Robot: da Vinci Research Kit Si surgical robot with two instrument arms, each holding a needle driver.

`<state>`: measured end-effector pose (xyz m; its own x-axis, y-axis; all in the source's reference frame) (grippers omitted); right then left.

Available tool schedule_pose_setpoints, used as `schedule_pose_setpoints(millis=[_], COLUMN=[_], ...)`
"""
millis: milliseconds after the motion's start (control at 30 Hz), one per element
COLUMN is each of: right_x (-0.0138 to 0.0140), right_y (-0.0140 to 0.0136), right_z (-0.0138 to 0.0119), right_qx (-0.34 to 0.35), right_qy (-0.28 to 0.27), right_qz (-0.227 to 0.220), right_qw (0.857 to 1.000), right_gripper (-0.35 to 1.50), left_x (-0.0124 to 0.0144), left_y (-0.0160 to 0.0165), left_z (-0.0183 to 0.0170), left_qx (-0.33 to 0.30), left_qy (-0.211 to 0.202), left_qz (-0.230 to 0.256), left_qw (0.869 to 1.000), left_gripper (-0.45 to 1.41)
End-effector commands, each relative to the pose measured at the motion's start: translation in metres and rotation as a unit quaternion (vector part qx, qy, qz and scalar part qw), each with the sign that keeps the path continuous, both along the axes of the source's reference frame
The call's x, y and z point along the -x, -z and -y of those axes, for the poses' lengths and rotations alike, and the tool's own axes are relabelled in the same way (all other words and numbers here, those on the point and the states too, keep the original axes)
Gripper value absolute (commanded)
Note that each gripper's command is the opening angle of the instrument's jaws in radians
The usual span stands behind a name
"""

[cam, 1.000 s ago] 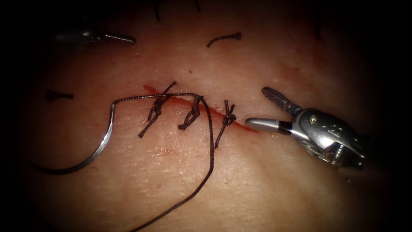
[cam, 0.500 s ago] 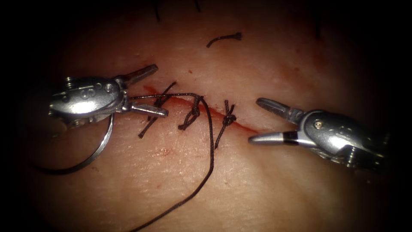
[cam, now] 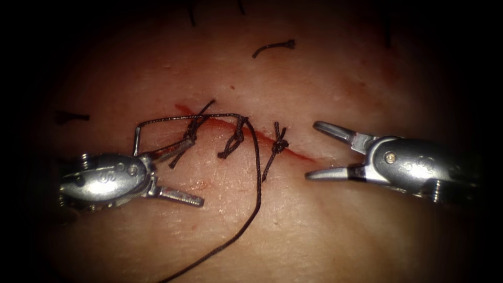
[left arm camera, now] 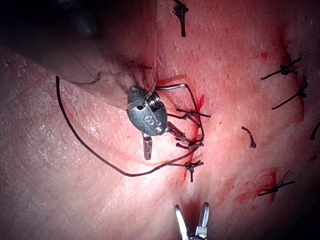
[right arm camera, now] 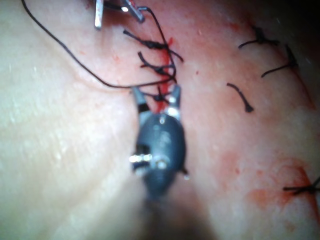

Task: Wound Closure
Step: Wound closure completed

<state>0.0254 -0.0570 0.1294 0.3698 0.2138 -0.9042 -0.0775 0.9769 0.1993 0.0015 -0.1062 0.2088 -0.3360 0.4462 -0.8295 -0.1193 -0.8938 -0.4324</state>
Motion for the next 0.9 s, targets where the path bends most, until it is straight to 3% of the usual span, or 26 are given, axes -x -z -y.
schedule_pose_setpoints(millis=[33,267,900], right_x=[-0.0006,0.0,-0.0001], right_y=[-0.0006,-0.0002,0.0013], right_z=[0.0002,0.0011,0.0014], right_qx=[0.0,0.017,0.027], right_qy=[0.0,-0.003,-0.006], right_qz=[-0.001,0.011,0.007], right_qw=[1.0,1.0,1.0], right_gripper=[0.86,0.84,0.82], left_x=[0.0005,-0.0007,-0.0007], left_y=[-0.0005,-0.0014,-0.0016], left_z=[0.0008,0.0015,0.0013], left_qx=[-0.001,0.003,0.003], left_qy=[-0.001,-0.015,-0.016], left_qz=[0.001,0.006,0.007], left_qw=[1.0,1.0,1.0], left_gripper=[0.86,0.86,0.86])
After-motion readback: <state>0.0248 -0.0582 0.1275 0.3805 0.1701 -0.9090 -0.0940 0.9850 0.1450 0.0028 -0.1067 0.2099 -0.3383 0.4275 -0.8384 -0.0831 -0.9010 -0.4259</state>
